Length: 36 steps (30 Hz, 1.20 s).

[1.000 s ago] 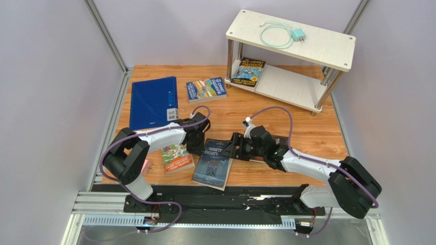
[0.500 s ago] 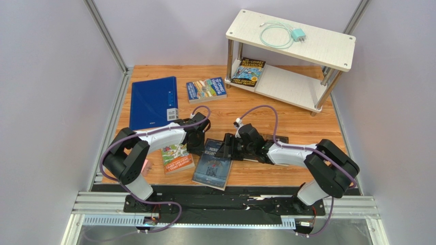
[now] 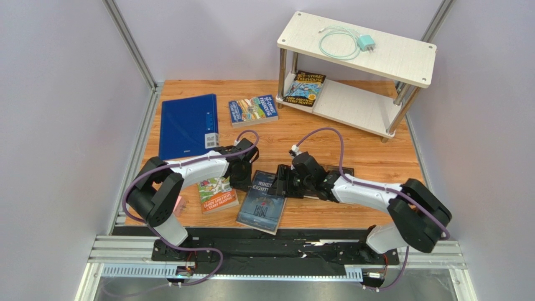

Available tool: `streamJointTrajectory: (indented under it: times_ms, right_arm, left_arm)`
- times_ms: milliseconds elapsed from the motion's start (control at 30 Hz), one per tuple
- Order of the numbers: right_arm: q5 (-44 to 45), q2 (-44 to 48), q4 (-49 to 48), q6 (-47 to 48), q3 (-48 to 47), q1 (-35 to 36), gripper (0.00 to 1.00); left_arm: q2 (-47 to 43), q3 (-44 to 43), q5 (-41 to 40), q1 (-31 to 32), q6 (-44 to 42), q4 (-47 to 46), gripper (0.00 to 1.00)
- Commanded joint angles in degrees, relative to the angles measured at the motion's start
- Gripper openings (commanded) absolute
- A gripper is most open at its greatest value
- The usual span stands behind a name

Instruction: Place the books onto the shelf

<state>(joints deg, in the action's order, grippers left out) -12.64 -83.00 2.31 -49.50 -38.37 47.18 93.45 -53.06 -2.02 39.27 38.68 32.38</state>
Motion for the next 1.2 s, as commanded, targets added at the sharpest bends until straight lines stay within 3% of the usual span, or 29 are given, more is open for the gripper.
streamJointTrajectory:
  times_ms: [0,233,500,933,1167]
  right_arm:
    - [7.10,6.44,10.16,2.47,0.84,0.19,0.69]
    - [8.43,5.23,11.58,2.56,2.33,0.19,0.72]
    - [5.78,0.30,2.88,1.33,4.00,0.81,0.65]
    - [10.80,10.40,-4.76,0.89,6.47,2.30,0.62]
    - [9.83,1.71,-0.64,0.72,1.98,2.30,0.63]
  left_arm:
    - [0.06,-1.35,-0.09,0.46,-0.18,0.14,0.00]
    - [-0.20,-1.26,0.00,0.55,-0.18,0.05,0.00]
    - [0.15,-1.26,0.00,0.55,-0.53,0.31,0.00]
    - [1.56,-2.31,0.09,0.64,-0.97,0.49,0.00]
    - [2.53,-2.84,0.26,0.90,-1.23,0.58,0.00]
